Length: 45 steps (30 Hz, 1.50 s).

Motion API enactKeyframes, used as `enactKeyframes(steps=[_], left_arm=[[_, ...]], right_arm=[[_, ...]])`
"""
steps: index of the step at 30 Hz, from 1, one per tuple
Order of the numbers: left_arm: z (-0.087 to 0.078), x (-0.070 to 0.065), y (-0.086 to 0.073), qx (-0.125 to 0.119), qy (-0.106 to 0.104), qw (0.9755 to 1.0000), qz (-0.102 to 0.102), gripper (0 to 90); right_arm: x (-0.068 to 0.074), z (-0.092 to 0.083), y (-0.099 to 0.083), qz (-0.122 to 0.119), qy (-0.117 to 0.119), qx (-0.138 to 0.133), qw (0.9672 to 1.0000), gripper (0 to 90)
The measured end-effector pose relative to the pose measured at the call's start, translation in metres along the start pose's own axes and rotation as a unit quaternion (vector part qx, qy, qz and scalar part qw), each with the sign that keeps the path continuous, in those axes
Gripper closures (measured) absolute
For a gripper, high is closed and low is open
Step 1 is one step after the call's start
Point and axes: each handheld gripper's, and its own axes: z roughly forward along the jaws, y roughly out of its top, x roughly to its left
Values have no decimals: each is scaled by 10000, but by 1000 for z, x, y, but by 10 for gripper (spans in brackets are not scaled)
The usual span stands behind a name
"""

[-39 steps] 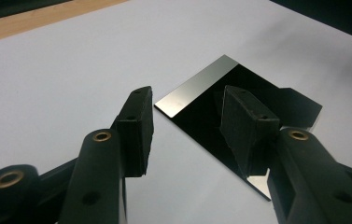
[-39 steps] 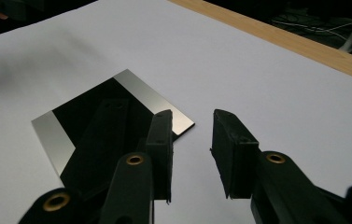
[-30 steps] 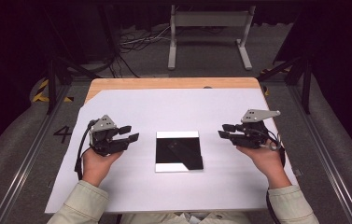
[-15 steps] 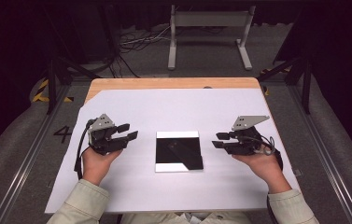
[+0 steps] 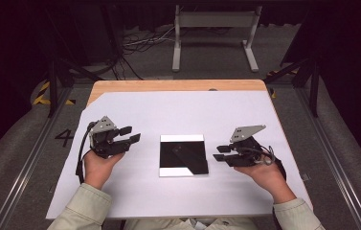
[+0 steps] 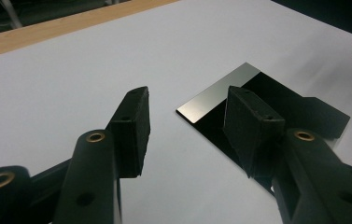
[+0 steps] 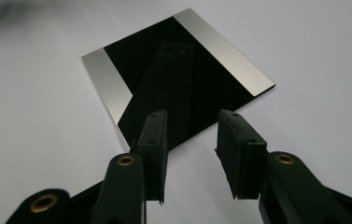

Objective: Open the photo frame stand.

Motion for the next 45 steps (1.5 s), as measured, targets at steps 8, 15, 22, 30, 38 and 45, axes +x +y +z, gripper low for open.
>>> enactKeyframes(steps=[8, 15, 22, 30, 38, 45], left_arm=[[1, 0, 0, 23, 5, 10000, -10, 510], [2, 0, -1, 46, 13, 10000, -7, 509], [3, 1, -1, 78, -15, 10000, 21, 508], [3, 1, -1, 90, -17, 10000, 7, 506], [2, 1, -1, 43, 19, 10000, 34, 509], [4, 1, -1, 69, -6, 10000, 23, 508]], right_arm=[[5, 8, -7, 17, 138, 263, 9996, 635], [9, 16, -9, 18, 268, 534, 9982, 637], [13, 24, -12, -28, 394, 828, 9958, 637], [16, 35, -15, -51, 516, 1111, 9925, 637], [17, 44, -18, -83, 580, 1338, 9893, 678], [19, 50, -18, -153, 587, 1433, 9878, 743]])
